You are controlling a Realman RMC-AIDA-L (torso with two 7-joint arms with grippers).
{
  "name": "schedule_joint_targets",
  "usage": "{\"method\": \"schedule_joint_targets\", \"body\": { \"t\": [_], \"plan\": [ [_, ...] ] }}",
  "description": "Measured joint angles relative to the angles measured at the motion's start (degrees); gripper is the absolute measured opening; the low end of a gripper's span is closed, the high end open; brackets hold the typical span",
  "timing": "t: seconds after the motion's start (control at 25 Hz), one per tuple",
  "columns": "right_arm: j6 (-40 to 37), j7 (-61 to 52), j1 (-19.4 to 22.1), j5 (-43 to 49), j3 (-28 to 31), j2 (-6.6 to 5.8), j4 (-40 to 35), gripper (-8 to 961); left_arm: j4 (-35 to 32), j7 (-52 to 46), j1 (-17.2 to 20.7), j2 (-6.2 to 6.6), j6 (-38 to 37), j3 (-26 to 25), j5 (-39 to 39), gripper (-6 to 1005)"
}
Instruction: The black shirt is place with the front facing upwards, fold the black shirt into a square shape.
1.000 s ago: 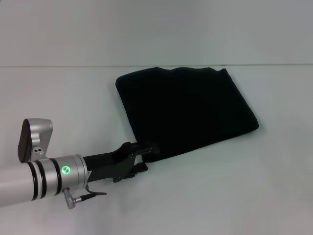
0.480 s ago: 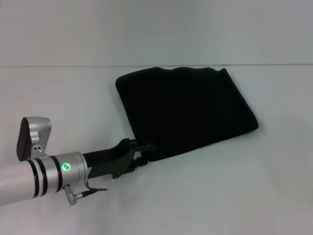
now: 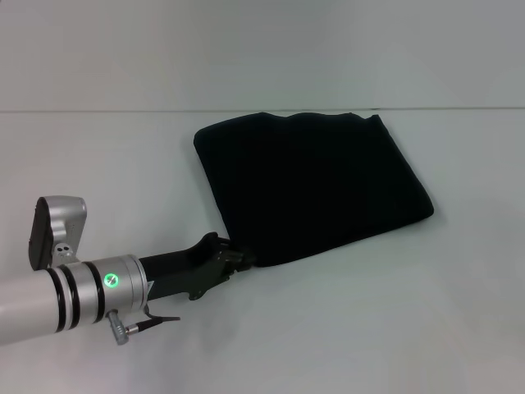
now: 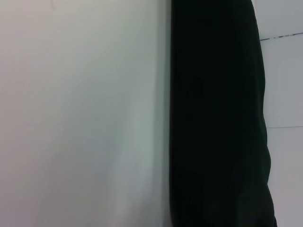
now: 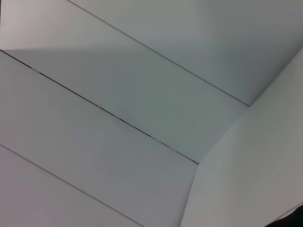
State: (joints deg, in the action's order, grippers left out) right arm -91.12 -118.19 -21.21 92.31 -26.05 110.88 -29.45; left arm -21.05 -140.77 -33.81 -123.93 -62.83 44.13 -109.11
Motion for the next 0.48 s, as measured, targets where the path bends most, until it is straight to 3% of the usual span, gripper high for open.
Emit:
{"method": "schedule_joint_targets", "body": {
  "t": [0.2, 0.48],
  "plan": [
    [-0.11, -0.04, 0.04, -0.02, 0.03, -0.11, 0.31, 915, 0.15, 0.08, 0.04, 0.0, -0.1, 0.06, 0.0, 134],
    [-0.15, -0.03, 0.34, 0.03, 0.05, -0.34, 0.74, 915, -1.42, 1.82, 2.35, 0.27, -4.87, 0.1, -0.25, 30]
  ]
}}
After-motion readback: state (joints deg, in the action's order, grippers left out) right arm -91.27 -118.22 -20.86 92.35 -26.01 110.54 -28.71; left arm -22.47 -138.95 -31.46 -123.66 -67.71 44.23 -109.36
